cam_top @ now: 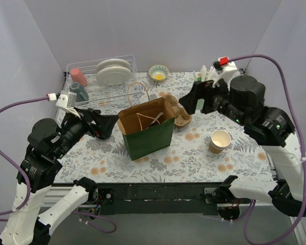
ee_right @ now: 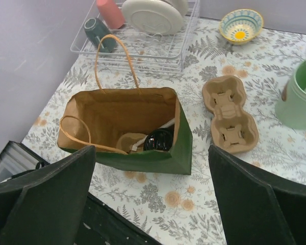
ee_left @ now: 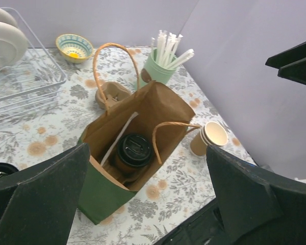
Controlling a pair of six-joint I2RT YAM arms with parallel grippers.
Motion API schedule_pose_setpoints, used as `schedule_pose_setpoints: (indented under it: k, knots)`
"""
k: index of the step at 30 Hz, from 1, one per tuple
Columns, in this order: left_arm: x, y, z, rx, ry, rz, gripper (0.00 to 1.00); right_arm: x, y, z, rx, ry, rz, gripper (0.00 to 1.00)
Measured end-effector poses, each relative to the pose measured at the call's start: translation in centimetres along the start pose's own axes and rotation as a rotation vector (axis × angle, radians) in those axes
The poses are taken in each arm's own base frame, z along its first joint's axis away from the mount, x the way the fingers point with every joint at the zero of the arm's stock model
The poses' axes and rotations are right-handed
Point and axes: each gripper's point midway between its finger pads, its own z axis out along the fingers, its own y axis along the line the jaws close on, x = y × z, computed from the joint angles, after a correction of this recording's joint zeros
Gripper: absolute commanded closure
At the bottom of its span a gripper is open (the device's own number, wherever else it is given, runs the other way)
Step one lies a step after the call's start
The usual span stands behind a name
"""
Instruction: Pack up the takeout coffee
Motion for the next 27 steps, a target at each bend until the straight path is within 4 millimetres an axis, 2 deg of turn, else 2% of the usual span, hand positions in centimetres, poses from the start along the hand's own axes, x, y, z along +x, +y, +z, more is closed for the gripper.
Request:
schedule_pose_setpoints:
  k: [4, 9, 15, 22, 27]
  knots:
    - [0.0, -1.1, -0.3, 0.052, 0.006, -0.029, 0.02, -0.1, -1.2, -3.5, 0.046, -0.052, 0.091, 0.01]
    - [-0.5, -2.1, -1.9, 0.101, -0.030, -0.060, 0.02, 1.6, -2.5, -5.5, 0.088, -0.053, 0.177, 0.01]
    - [-0.5, -2.7, -4.0, 0.138, -0.078, -0.093, 0.02, 2.5, -3.7, -6.0, 0.146, -0.051, 0.223, 0.01]
    - [-0.4, -2.7, -4.0, 0.136, -0.075, -0.118, 0.02, 3.8, -4.4, -6.2, 0.166, -0.039, 0.223, 0.02]
    - [-0.4, -2.7, -4.0, 0.135, -0.075, -0.118, 0.02, 3.6, -4.5, -6.4, 0.163, -0.059, 0.221, 0.01]
